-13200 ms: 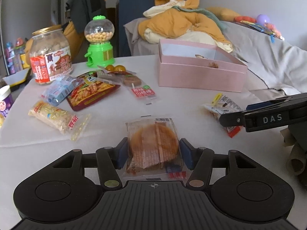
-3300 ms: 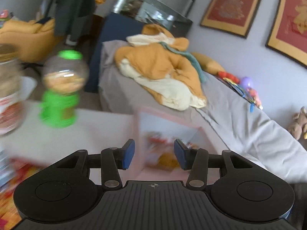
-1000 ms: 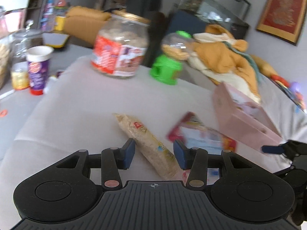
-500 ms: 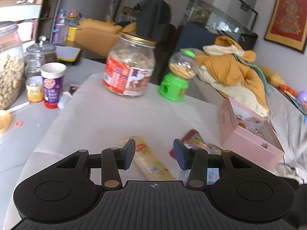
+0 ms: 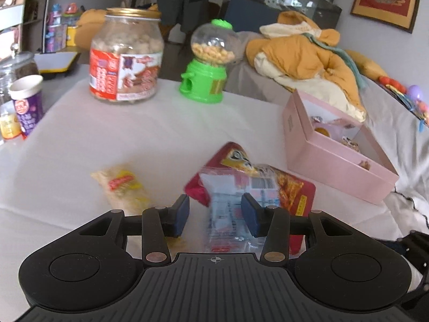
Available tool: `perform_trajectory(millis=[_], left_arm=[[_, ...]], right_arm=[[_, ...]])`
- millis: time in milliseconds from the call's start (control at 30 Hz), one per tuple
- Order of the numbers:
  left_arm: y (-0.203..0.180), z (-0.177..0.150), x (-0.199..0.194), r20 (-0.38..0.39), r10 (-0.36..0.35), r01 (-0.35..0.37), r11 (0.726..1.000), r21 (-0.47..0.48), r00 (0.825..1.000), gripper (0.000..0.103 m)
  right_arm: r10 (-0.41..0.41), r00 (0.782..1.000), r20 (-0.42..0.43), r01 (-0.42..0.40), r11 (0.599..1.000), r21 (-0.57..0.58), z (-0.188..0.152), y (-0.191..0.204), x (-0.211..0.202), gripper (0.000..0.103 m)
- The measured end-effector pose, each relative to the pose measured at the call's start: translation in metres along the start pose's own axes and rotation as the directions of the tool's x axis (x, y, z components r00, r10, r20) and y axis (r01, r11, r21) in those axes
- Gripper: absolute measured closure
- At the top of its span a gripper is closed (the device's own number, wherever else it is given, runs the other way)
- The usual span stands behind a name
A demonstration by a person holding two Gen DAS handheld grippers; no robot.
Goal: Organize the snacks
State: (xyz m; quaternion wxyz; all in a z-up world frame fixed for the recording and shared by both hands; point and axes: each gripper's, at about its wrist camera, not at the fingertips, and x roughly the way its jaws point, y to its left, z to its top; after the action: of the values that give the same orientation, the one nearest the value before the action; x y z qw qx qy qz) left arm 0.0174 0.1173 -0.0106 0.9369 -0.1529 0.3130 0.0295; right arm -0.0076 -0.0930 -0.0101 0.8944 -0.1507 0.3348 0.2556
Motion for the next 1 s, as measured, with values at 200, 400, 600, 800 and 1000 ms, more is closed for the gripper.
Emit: perform_trajectory(millis=[200, 400, 600, 800, 1000], left_arm=[[-0.024, -0.015, -0.008, -0.074, -0.074, 0.081, 0.991, 0.11, 0.995, 0.055], [-0.031, -0.032, -0.035, -0.119, -0.072, 0.092, 0.981, 0.169, 0.99, 0.055], [-0.024, -0.037, -0.053, -0.081, 0.036, -0.018, 0.977, 0.212, 0.996, 0.057], [-0.007, -0.038, -0.062, -0.056, 0.089, -0.078, 0.981, 0.177, 0.994, 0.057], [-0.001, -0.044, -0.072, -0.053, 0.102, -0.093, 0.984, 0.155, 0.993, 0.057]], right_arm=[[0.002, 1.0, 0.011, -0.005, 0.98, 0.201, -0.014, -0.046, -0.002, 0.015], [0.03, 0.999, 0.024, -0.035, 0.97, 0.24, -0.014, -0.052, -0.003, 0.015], [0.032, 0.999, 0.019, -0.035, 0.982, 0.184, -0.011, -0.027, -0.009, 0.015], [0.117, 0.993, 0.007, -0.117, 0.992, 0.048, -0.006, 0.024, -0.012, 0.015], [0.124, 0.992, -0.001, -0.124, 0.992, -0.005, -0.001, 0.048, -0.011, 0.014]])
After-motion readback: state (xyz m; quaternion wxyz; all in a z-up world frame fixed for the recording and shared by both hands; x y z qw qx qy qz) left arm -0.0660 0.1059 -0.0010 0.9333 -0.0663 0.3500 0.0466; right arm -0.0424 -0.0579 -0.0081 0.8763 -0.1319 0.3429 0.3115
